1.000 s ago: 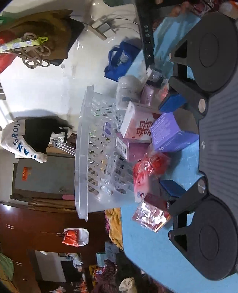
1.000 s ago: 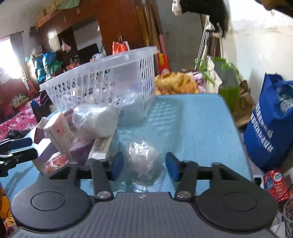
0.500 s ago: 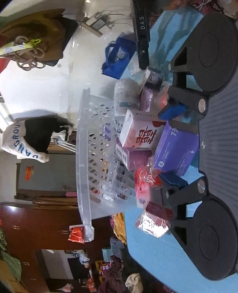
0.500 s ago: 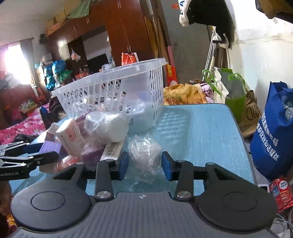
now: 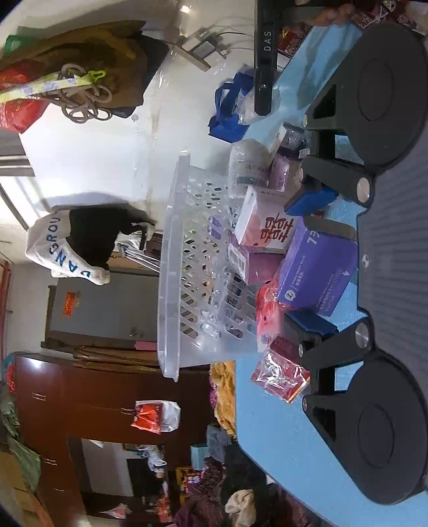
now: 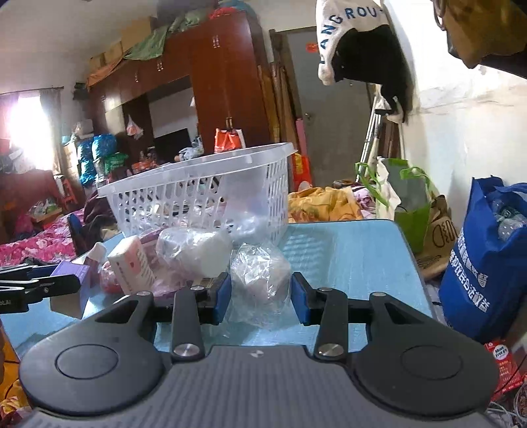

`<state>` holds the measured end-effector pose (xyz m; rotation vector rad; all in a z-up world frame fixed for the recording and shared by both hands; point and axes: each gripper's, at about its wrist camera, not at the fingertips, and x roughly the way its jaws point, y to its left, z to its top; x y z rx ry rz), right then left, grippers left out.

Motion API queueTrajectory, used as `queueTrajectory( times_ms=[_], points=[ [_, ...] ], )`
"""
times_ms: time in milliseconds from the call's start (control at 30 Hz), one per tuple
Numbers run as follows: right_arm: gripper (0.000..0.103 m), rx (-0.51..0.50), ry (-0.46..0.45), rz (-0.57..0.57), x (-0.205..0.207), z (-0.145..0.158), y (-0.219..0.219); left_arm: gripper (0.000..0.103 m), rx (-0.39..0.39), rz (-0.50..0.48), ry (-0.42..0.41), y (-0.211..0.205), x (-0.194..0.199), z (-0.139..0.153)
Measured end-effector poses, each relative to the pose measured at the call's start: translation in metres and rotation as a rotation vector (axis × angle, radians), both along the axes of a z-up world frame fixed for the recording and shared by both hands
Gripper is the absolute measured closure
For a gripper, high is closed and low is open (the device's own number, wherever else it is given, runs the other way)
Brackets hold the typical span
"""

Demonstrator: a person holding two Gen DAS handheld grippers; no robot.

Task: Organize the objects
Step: 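Grasp purple box with left tool while right tool grasps clear bagged item, then lift both items over the white basket and open both tools to release them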

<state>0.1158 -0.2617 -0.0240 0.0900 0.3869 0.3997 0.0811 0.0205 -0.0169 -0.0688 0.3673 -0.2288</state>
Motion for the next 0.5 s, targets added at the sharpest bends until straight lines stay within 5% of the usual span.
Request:
queueTrajectory(
  times_ms=[367,500],
  points=[
    [0.060,0.028,-0.032,0.002,-0.002,0.004,-0.003,0.036,-0.018,0.012,-0.040,0.012,0.000,0.014],
    [0.060,0.015,-0.066,0.027,-0.002,0.029,0.002,0.037,-0.005,-0.007,-0.064,0.015,0.014,0.039]
  ],
)
